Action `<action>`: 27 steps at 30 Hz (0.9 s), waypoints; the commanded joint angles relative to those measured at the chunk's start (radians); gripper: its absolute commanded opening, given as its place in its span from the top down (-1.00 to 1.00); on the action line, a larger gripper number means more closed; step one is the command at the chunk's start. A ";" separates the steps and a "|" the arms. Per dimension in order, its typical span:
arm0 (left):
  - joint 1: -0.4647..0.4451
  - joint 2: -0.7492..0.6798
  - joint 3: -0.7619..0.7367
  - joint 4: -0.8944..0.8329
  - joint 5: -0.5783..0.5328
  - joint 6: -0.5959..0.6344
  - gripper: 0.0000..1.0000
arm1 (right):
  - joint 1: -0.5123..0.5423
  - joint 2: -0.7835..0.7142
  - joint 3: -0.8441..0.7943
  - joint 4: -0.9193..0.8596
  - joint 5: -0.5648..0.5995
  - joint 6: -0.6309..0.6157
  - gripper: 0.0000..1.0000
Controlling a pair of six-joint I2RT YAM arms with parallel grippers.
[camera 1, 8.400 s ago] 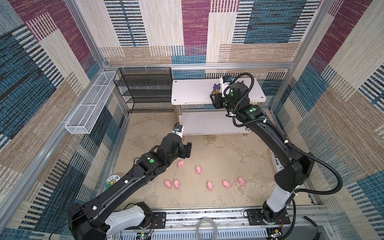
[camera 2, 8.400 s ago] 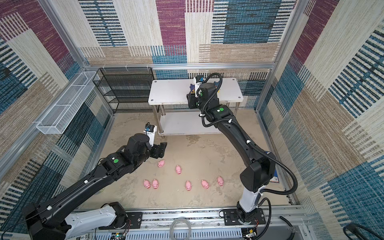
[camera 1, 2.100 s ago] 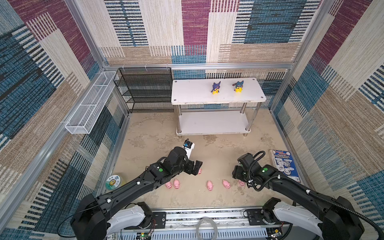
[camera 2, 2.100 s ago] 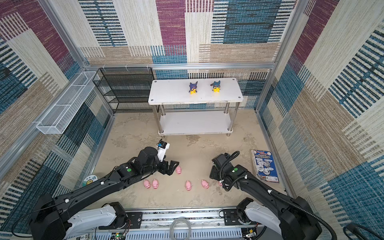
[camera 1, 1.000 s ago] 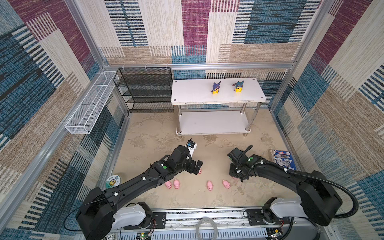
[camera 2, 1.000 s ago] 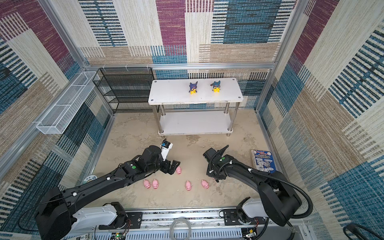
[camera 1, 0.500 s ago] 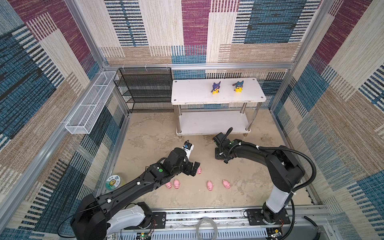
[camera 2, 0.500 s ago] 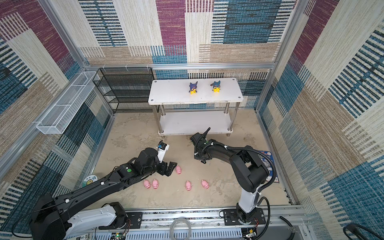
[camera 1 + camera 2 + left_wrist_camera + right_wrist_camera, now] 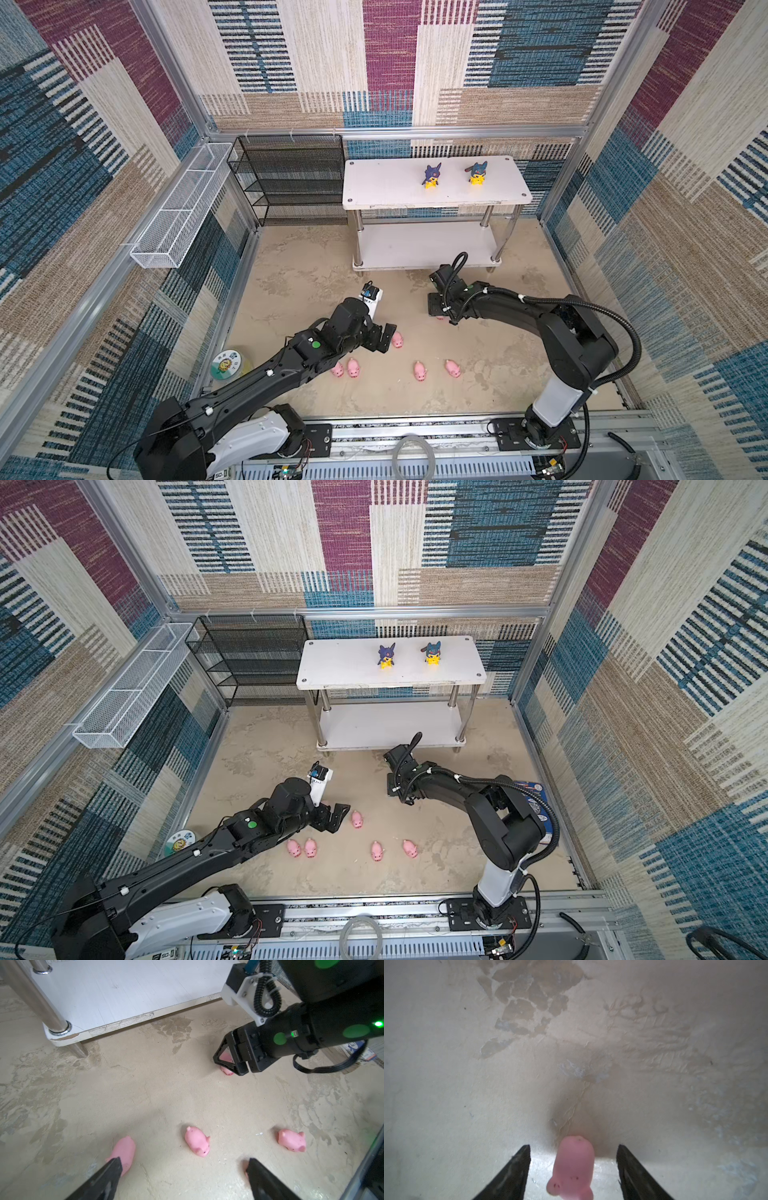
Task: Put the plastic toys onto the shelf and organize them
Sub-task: 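Carry the pink pig with the right gripper toward the shelf's lower tier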
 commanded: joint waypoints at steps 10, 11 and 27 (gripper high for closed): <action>-0.001 -0.030 -0.009 0.023 -0.017 -0.031 -0.99 | 0.029 -0.162 -0.253 0.335 -0.021 -0.001 -0.34; -0.001 -0.035 -0.013 0.028 -0.015 -0.033 -0.99 | 0.029 -0.171 -0.269 0.351 -0.014 0.000 -0.33; -0.003 -0.040 -0.040 0.040 -0.020 -0.046 -0.99 | 0.029 -0.165 -0.357 0.513 0.010 -0.014 -0.24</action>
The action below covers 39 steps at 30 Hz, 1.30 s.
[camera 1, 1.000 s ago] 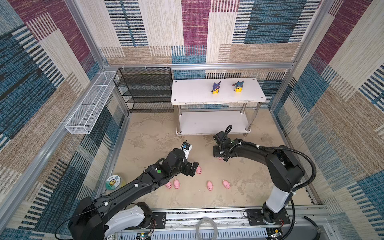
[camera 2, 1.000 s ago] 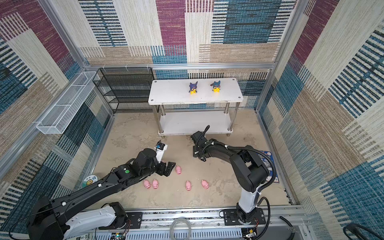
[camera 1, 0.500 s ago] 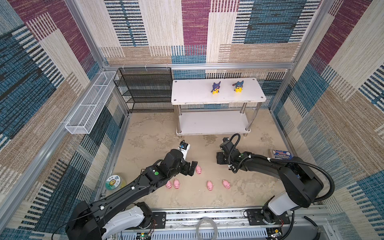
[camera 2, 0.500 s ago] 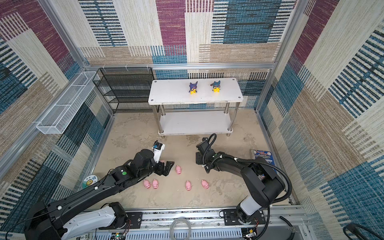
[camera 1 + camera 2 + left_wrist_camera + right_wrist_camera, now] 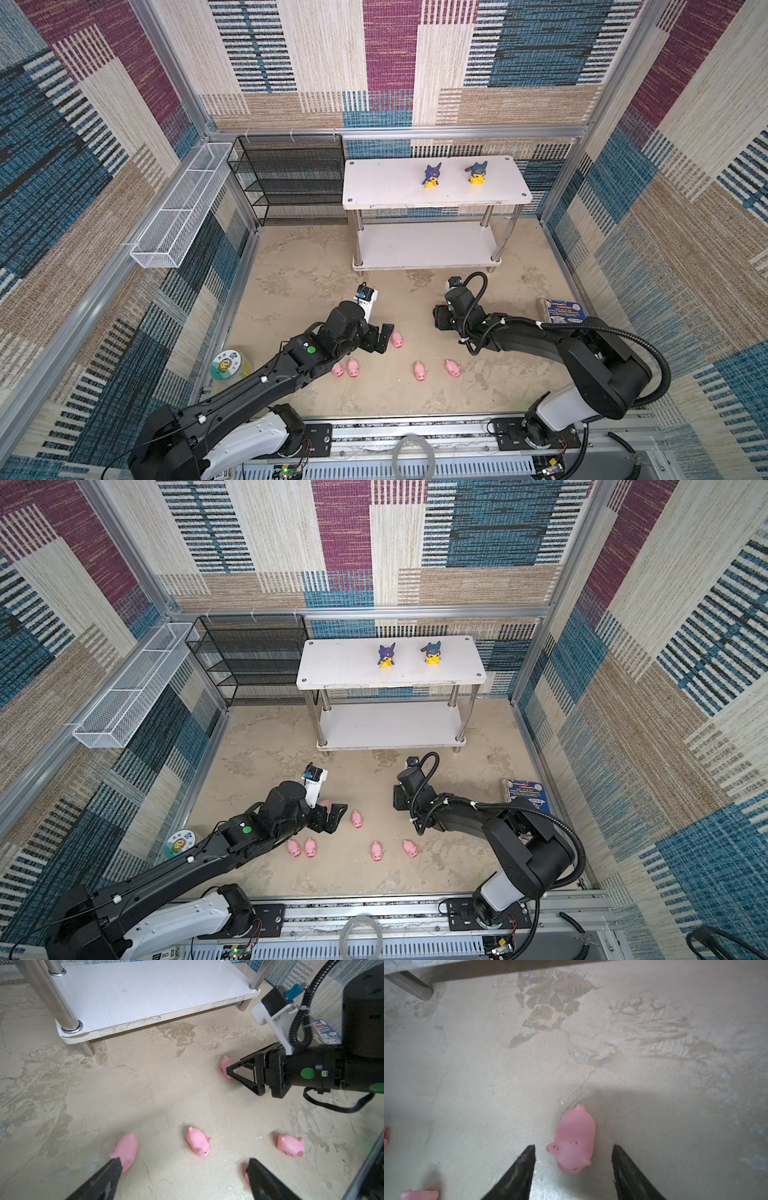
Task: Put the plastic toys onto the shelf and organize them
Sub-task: 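Carry the pink pig with the right gripper toward the shelf's lower tier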
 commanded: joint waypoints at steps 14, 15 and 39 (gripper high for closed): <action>0.000 0.072 0.016 0.051 -0.005 0.005 -0.99 | 0.001 0.023 -0.042 0.144 0.015 -0.024 -0.14; 0.000 0.077 0.019 0.050 -0.004 0.005 -0.99 | 0.002 0.029 -0.046 0.151 0.011 -0.024 -0.12; 0.000 0.067 0.024 0.036 0.005 0.020 -0.99 | 0.001 0.001 0.021 0.058 0.006 -0.062 0.25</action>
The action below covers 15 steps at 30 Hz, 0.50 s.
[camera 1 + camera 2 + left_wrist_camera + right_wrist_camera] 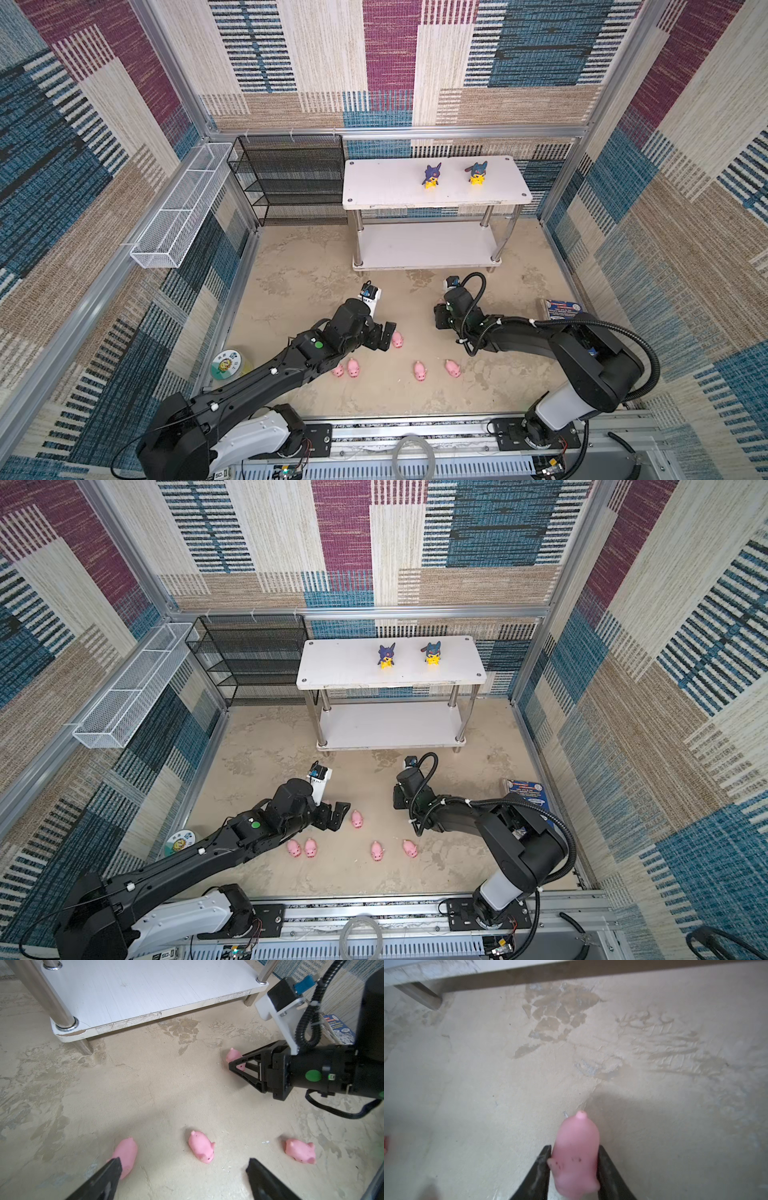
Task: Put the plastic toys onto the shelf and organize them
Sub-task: 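Carry the pink pig with the right gripper toward the shelf's lower tier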
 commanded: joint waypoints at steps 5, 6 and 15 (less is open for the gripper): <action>0.000 0.001 0.016 0.015 0.024 0.027 -0.99 | -0.004 -0.051 0.098 -0.096 -0.006 -0.111 0.25; 0.001 0.000 0.017 0.018 0.028 0.030 -0.99 | -0.009 -0.048 0.116 -0.106 -0.004 -0.124 0.25; 0.000 0.005 0.045 0.026 0.038 0.060 -0.99 | -0.127 -0.008 0.226 -0.095 -0.050 -0.227 0.26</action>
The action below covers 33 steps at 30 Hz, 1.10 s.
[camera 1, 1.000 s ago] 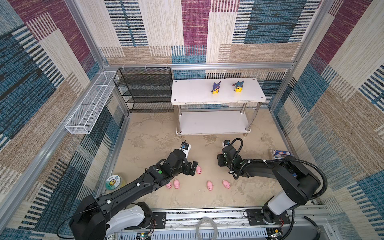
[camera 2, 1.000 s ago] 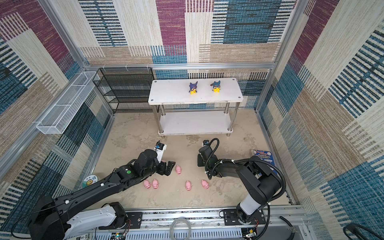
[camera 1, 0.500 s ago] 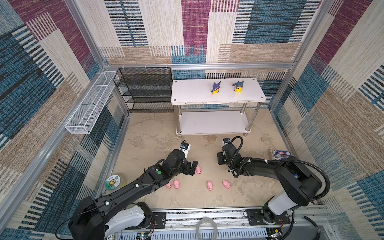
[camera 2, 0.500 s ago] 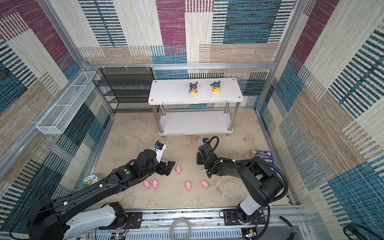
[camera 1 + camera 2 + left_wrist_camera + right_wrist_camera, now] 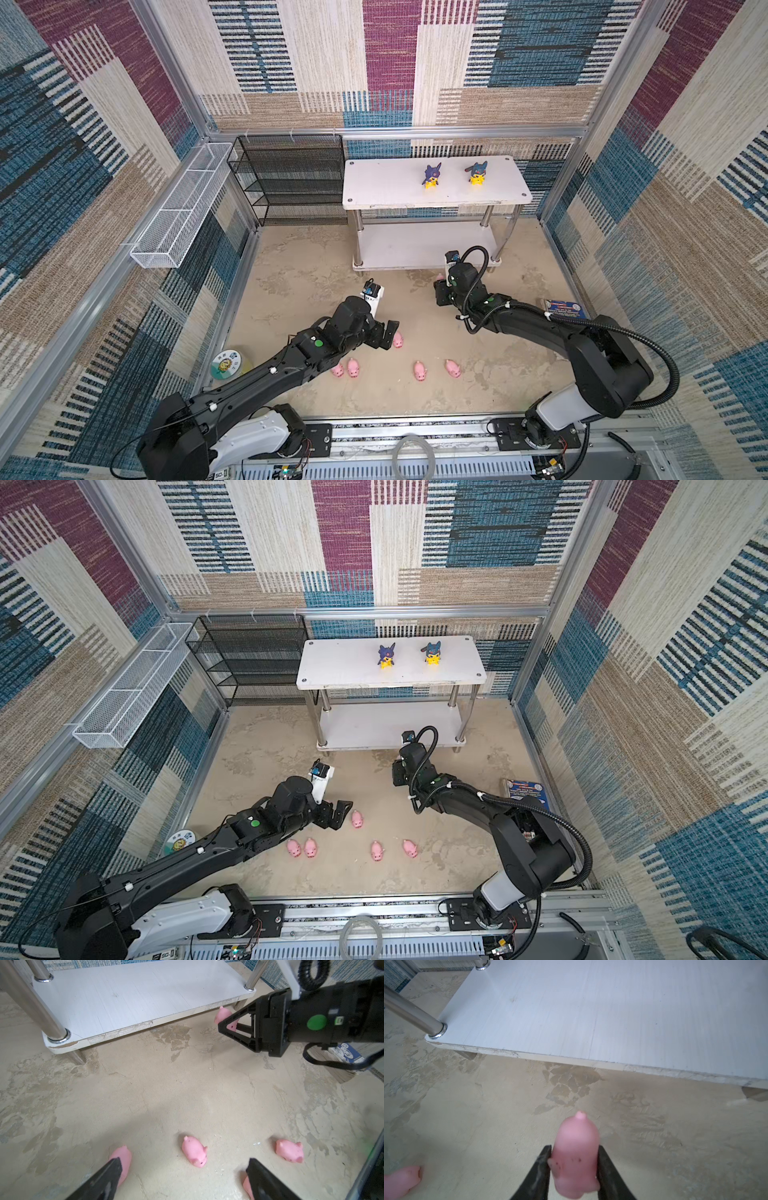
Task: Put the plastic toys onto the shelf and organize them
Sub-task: 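Carry the pink pig with the right gripper toward the shelf's lower tier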
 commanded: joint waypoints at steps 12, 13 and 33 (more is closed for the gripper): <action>0.002 -0.004 0.006 0.014 -0.003 0.042 -0.99 | -0.204 0.151 0.130 0.111 -0.097 -0.159 0.23; 0.002 -0.005 0.006 0.011 -0.008 0.042 -0.99 | -0.214 0.165 0.138 0.111 -0.107 -0.166 0.23; 0.002 0.052 0.034 -0.011 -0.043 0.073 -0.99 | -0.327 0.333 0.285 0.106 -0.146 -0.230 0.18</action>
